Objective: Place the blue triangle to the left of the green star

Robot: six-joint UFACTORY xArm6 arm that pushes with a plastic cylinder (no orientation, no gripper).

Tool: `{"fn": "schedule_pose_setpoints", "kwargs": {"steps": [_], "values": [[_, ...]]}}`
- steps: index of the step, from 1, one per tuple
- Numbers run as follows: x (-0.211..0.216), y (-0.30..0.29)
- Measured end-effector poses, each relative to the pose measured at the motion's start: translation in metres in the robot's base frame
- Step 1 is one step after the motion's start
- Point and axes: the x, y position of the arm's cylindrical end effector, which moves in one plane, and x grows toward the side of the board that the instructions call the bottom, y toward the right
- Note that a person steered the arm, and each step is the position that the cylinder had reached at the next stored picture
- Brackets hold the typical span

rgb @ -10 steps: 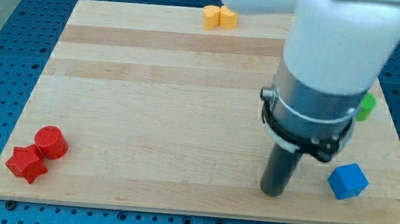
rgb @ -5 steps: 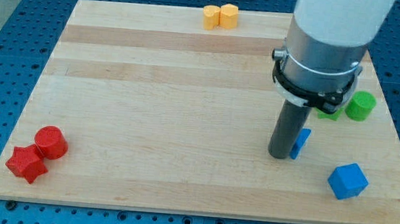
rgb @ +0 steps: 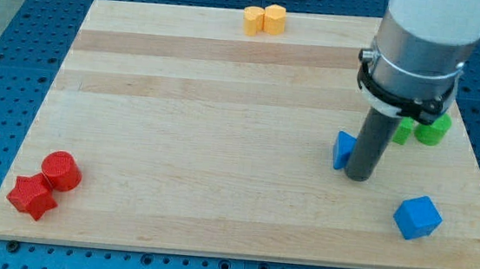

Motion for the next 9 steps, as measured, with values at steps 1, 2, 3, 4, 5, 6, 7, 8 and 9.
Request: {"fn": "schedule_pose_setpoints", "kwargs": {"steps": [1, 2, 3, 4, 5, 6, 7, 8, 9], "values": [[-0.003, -0.008], [-0.001, -0.021], [-0.003, -0.037], [-0.015, -0.049], [-0.037, -0.042], [-0.051, -0.033], [-0.060, -0.022], [-0.066, -0.012], [-0.068, -0.011]]}}
